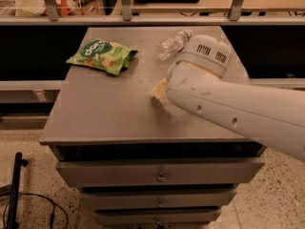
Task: Pick water bottle
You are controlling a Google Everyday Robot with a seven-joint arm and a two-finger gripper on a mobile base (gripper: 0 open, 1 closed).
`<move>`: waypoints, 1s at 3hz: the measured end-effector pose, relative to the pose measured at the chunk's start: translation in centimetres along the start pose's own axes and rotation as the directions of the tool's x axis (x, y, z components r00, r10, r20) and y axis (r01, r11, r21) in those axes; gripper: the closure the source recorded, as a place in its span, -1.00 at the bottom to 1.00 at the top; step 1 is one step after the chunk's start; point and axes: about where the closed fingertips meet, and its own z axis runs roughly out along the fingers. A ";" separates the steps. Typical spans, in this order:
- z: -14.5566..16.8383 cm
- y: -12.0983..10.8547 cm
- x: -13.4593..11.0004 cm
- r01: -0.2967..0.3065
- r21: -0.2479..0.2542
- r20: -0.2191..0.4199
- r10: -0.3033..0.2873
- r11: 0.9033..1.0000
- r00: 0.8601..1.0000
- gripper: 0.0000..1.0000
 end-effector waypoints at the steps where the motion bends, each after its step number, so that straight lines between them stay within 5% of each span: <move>1: -0.2 -0.1 -0.2 0.000 0.000 0.000 0.000 1.000 1.000 -1.00; 3: -0.4 -1.9 -1.7 -0.055 0.077 0.069 0.050 0.995 0.996 -1.00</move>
Offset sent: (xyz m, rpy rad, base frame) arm 0.0098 -0.0497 0.2337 0.2697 -1.4044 -0.5216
